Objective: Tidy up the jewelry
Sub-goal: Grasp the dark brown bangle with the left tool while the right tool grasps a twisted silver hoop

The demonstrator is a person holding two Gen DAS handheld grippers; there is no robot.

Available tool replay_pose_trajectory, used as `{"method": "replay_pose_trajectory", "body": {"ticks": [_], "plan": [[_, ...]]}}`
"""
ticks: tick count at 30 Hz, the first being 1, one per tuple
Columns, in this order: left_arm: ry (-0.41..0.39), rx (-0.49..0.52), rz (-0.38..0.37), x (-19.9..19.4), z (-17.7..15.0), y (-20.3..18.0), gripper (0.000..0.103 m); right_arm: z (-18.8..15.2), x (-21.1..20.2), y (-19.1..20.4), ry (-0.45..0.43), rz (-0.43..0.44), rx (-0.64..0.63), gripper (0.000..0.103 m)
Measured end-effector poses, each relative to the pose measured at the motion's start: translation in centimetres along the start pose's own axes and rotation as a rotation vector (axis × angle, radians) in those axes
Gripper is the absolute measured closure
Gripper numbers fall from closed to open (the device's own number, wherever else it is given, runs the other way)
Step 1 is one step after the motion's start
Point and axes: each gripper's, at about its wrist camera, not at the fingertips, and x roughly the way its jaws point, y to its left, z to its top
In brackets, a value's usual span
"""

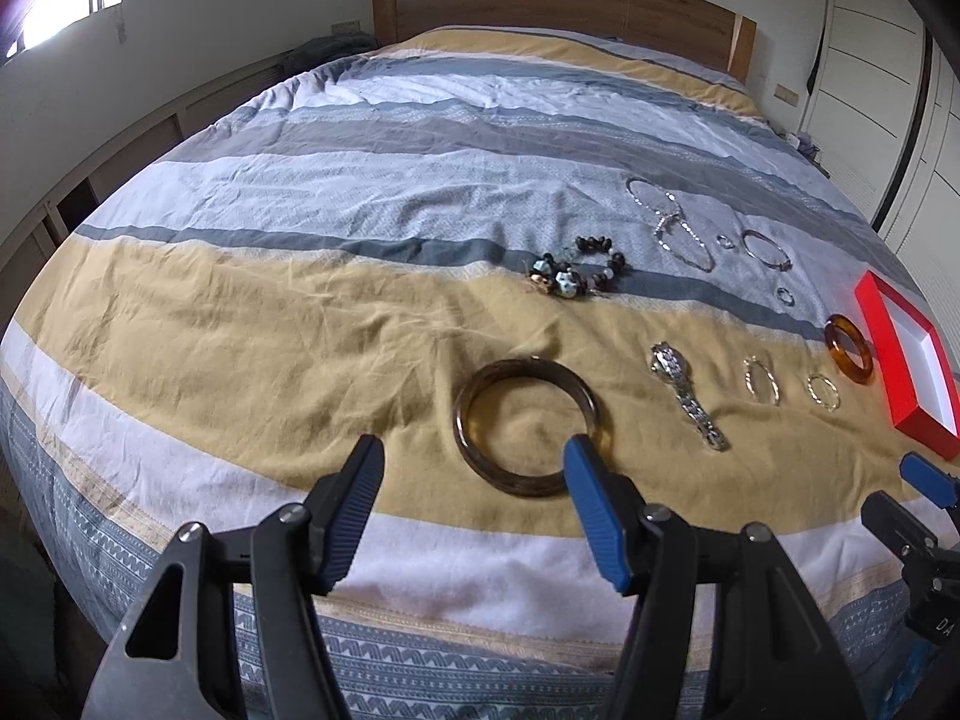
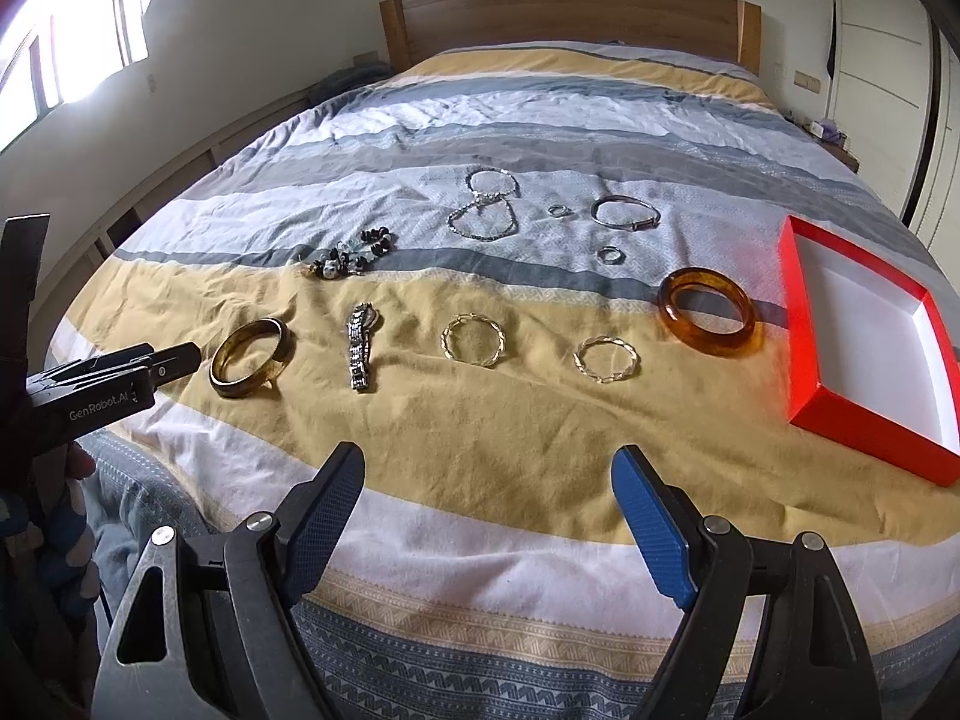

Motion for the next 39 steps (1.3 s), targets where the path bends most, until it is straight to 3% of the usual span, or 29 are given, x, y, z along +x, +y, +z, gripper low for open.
{"method": "replay_pose_trajectory", "body": {"ticks": [9, 19, 28, 33, 39], "plan": [[0.029, -0.017, -0.007, 2.6, 1.2, 1.5, 0.043, 0.8, 2.5, 0.3, 0.03, 0.023, 0.005, 0.021], [0.106, 0.009, -0.016, 6.1, 1.0, 1.2, 0.044, 4.1, 6.9, 1.0, 0.044, 0.066, 0.011, 0.037], [0.135, 0.032, -0.037, 7.9, 1.2, 0.6, 0.067, 5.2, 11.5, 0.1, 0.098, 0.076, 0.045, 0.051], [0.12, 0.055, -0.024, 7.7, 1.3, 0.1, 0.093, 5.0, 12.5, -0.2, 0.108, 0.077, 0.058, 0.063], [0.101, 0.038, -0.01, 6.6, 1.7, 0.1, 0.094, 5.3, 11.6, -0.1, 0.102, 0.092, 0.041, 0.063]]}}
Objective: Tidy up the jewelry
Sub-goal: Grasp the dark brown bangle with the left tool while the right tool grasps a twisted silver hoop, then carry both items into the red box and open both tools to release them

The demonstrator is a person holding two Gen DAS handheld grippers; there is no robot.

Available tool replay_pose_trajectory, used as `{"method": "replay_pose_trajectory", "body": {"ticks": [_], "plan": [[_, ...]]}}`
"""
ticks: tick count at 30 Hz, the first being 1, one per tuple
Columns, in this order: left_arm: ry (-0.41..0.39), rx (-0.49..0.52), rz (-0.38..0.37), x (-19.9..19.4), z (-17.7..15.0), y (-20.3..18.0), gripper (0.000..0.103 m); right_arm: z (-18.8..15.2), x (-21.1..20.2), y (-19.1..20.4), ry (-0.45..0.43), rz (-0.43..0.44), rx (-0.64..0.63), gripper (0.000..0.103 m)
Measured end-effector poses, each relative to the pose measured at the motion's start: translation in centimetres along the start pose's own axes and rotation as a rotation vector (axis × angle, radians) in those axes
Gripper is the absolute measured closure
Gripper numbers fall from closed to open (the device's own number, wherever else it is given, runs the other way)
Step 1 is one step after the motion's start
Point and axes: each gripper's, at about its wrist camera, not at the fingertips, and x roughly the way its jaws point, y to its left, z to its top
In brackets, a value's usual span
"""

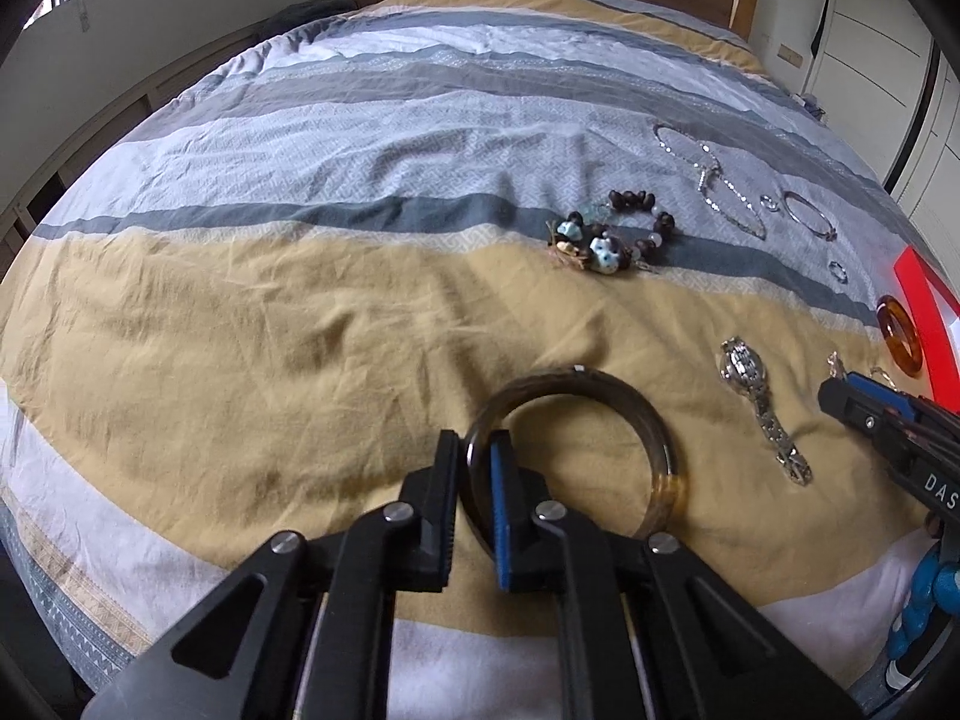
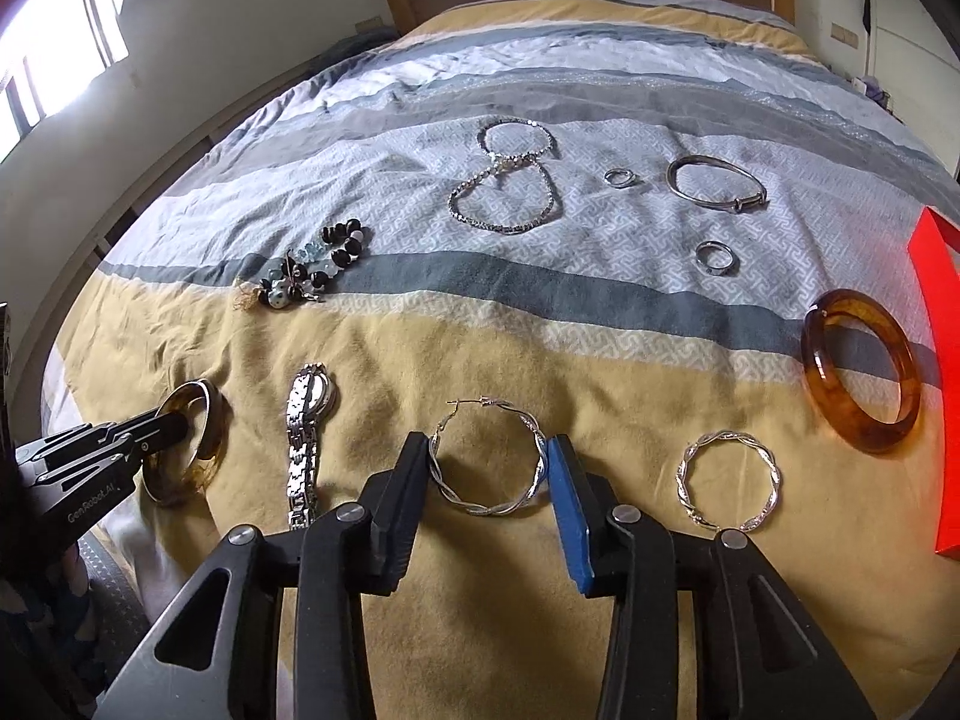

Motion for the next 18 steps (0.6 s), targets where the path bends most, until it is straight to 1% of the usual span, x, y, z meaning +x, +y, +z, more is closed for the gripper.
{"method": "replay_pose_trajectory", "body": {"ticks": [6, 10, 14, 18], "plan": [[-0.034, -0.003, 0.008, -2.7, 0.4, -0.6, 0.095, -0.1, -3.6, -0.2, -0.052, 0.014, -0.001, 0.063], [-0.067, 0.019, -0.006, -5.0, 0.9, -2.2, 0.095, -0.5, -6.5, -1.5, -0.09, 0.009, 0.011, 0.063], [-0.083, 0.056, -0.055, -6.8, 1.7, -5.9, 0.095, -1.3, -9.5, -4.8, -0.123, -0.025, 0.046, 0.063], [-0.082, 0.106, -0.14, -7.6, 3.1, -11.6, 0.095, -1.5, -12.5, -9.6, -0.154, -0.076, 0.085, 0.063]]}}
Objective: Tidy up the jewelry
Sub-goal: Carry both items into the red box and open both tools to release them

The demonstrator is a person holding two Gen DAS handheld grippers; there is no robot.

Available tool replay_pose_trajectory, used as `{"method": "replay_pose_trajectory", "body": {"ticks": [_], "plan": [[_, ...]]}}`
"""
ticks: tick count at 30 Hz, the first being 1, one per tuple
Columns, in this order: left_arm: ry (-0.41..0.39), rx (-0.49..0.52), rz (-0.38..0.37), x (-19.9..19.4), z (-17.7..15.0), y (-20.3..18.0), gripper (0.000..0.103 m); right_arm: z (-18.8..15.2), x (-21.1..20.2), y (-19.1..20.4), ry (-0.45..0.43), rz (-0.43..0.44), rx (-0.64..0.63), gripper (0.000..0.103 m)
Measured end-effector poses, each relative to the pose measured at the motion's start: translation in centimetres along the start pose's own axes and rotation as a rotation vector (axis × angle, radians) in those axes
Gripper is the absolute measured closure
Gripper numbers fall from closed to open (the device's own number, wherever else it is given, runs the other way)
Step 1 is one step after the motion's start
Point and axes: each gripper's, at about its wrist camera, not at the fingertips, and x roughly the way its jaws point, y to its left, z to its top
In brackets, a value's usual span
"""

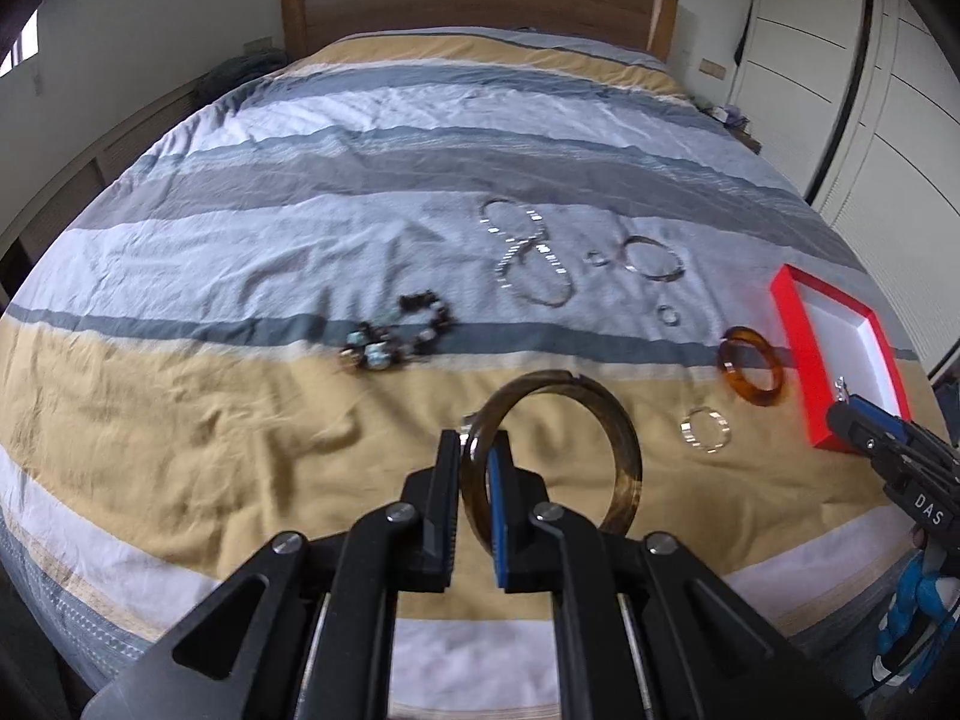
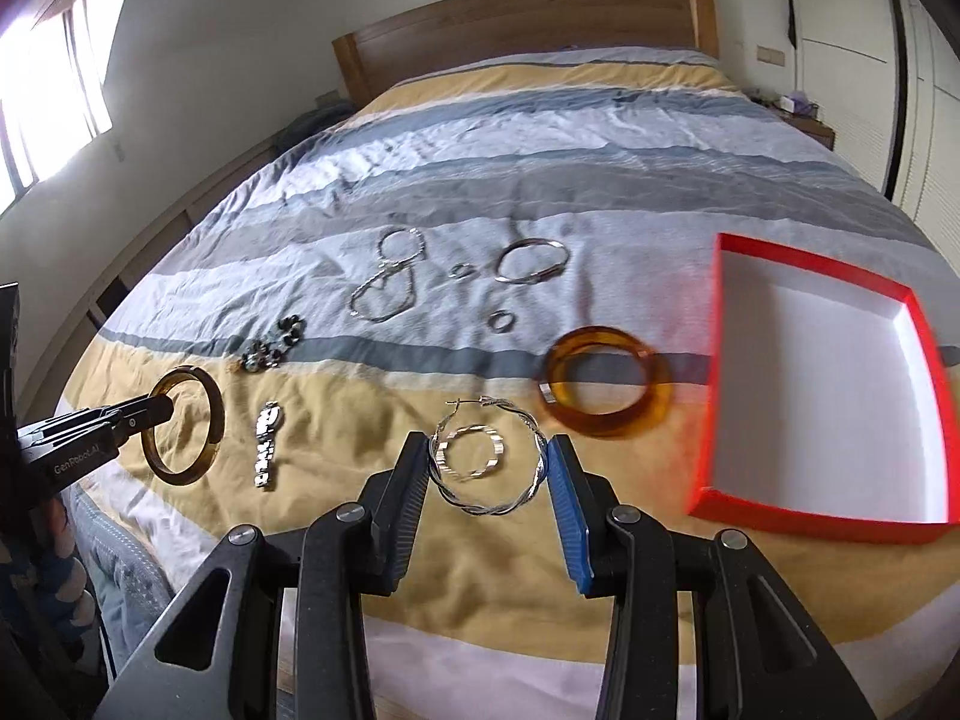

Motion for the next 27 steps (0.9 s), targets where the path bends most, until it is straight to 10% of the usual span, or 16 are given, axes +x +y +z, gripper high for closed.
{"method": "replay_pose_trajectory", "body": {"ticks": [15, 27], "plan": [[0.051, 0.285, -0.267, 9.0, 8.1, -26.7, 0.095, 6.0, 0.7, -20.8, 0.069, -0.165, -0.023, 0.063], [0.128, 0.448, -0.224, 17.4, 9.1, -32.6, 0.095, 7.8, 6.6, -25.5, 0.194, -0.099, -0.178, 0.063]]}}
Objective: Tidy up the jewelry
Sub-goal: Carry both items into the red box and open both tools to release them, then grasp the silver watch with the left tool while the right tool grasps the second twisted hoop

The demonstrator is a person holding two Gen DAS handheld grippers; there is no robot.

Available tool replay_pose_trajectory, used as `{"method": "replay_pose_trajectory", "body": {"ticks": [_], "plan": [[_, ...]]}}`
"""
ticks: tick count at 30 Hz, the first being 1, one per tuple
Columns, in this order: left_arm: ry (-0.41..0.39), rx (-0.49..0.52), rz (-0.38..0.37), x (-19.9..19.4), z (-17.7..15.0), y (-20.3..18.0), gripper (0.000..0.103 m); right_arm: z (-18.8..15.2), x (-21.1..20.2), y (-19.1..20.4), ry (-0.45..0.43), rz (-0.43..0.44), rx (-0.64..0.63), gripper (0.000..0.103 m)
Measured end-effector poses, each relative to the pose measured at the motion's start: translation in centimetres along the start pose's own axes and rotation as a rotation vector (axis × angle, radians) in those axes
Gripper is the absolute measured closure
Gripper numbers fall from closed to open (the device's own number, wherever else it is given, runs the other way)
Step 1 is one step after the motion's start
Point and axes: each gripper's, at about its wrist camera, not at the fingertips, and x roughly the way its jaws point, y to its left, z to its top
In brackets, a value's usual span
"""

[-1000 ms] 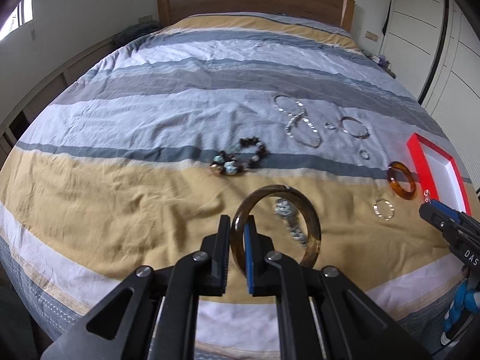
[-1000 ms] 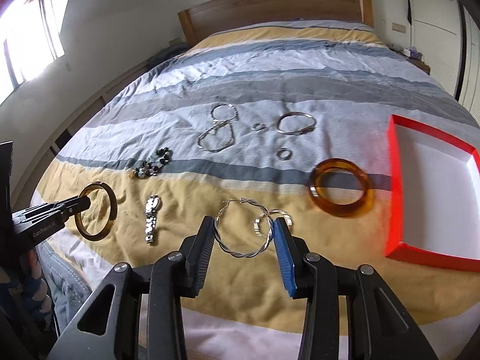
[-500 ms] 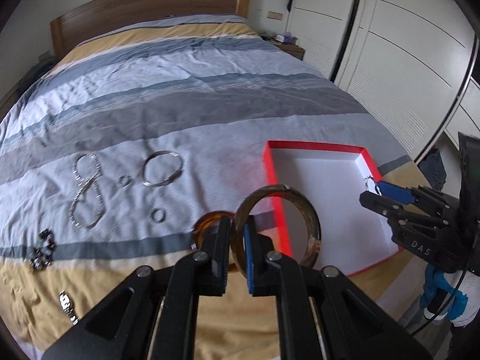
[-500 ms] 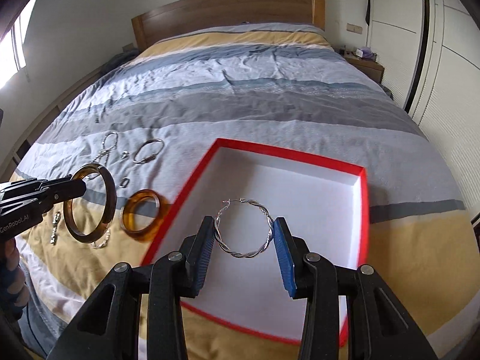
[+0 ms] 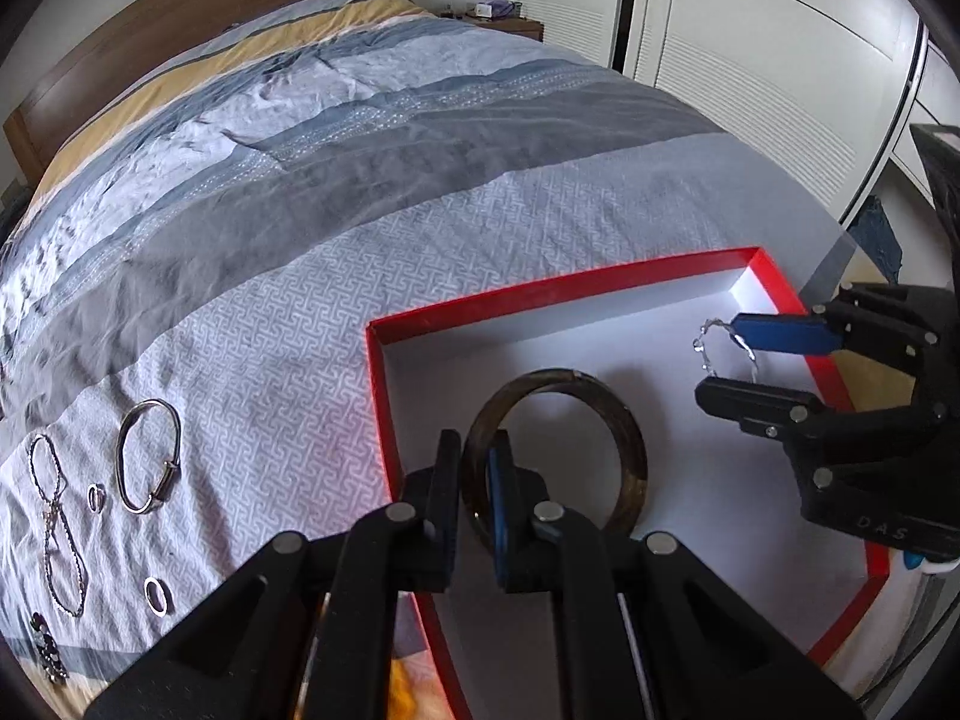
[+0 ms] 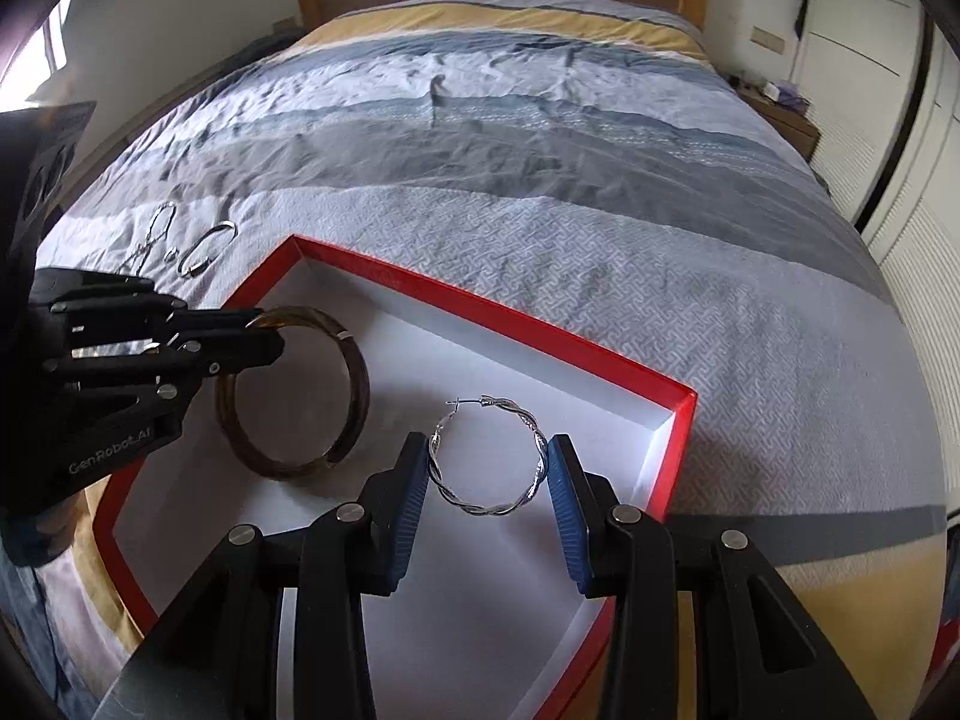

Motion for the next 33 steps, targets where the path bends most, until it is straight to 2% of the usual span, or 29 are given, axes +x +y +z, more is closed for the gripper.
{"method": "replay_pose_trajectory", "body": {"ticks": [5, 9, 14, 19, 23, 29, 33], "plan": [[0.005, 0.017, 0.01, 1.2, 0.1, 0.3, 0.095, 0.0, 1.2, 0.2, 0.048, -0.002, -0.086, 0.063], [0.006, 0.004, 0.004, 1.5, 0.4, 0.6, 0.094, -0.2, 2.0, 1.0, 0.073, -0.041, -0.158, 0.063], [0.002, -0.002, -0.002, 1.4, 0.5, 0.7, 0.093, -0.1, 2.0, 0.9, 0.081, -0.047, -0.166, 0.06], [-0.006, -0.024, -0.055, 0.1, 0.6, 0.9, 0.088, -0.2, 0.8, 1.3, 0.074, -0.08, -0.176, 0.055], [-0.056, -0.029, -0.049, -3.3, 0.1, 1.2, 0.072, -0.7, -2.4, 1.4, 0.042, -0.095, -0.145, 0.053], [-0.123, -0.063, -0.031, -11.2, -2.8, 4.0, 0.072, -1.9, -9.2, 3.5, -0.032, -0.085, -0.061, 0.051], [-0.154, -0.096, 0.037, -17.3, -6.1, 7.8, 0.072, -3.2, -13.6, 7.0, -0.08, -0.053, -0.017, 0.048]]}}
